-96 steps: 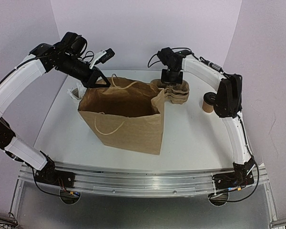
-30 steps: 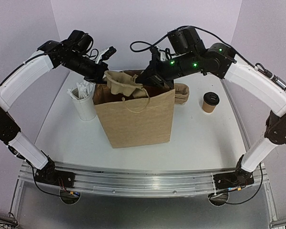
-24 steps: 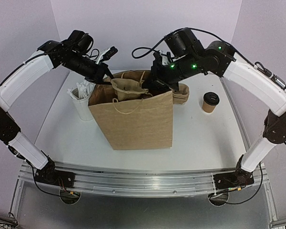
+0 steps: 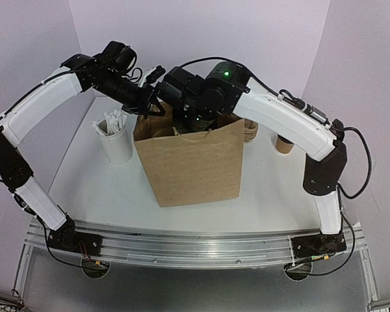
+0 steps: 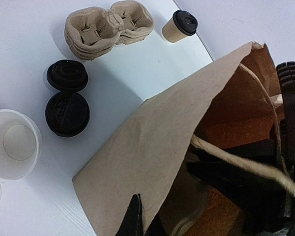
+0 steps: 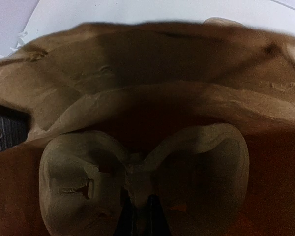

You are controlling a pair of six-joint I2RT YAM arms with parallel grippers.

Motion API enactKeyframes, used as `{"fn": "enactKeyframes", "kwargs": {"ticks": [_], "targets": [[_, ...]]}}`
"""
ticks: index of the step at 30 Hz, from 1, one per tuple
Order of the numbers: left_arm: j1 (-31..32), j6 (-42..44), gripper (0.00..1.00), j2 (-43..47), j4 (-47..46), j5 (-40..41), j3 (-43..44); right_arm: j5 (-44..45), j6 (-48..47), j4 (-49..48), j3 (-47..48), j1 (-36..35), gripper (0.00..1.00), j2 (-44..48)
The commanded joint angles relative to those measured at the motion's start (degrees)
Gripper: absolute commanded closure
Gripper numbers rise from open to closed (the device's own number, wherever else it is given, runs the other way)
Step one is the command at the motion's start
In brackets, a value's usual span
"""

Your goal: Pack the takeout coffee

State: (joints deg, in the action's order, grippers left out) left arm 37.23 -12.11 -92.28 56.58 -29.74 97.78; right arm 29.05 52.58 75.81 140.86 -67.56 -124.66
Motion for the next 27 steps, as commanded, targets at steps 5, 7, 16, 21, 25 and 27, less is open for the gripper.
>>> {"fn": "enactKeyframes", "kwargs": {"ticks": [5, 7, 16, 21, 25, 27], "targets": [[-0.07, -3.2, 1.0, -1.48, 0.43, -0.6, 4.36, 3.74, 2.62, 4.85, -3.31, -2.26, 1.0, -1.03], [-0.05, -3.24, 1.0, -1.42, 0.27, -0.83, 4.15, 2.54, 1.6, 4.25, -6.29, -2.32, 1.0, -0.42], [-0.04, -3.8, 1.0, -1.47, -0.24, -1.96, 3.28, -3.81, 0.46, 0.46, -11.62, -0.41, 1.0, -2.15], [-0.06, -3.72, 1.0, -1.47, -0.39, -2.59, 3.11, -2.21, 1.69, -0.21, -14.8, 1.11, 1.0, -1.75], [-0.05, -3.65, 1.0, -2.07, -0.4, -3.6, 3.11, -3.14, -0.74, -0.69, -13.0, 1.96, 1.0, -4.87], [-0.06, -3.32, 1.0, -2.38, 0.0, -3.86, 3.19, -4.04, -0.84, -0.82, -13.41, 2.23, 1.0, -5.92]]}}
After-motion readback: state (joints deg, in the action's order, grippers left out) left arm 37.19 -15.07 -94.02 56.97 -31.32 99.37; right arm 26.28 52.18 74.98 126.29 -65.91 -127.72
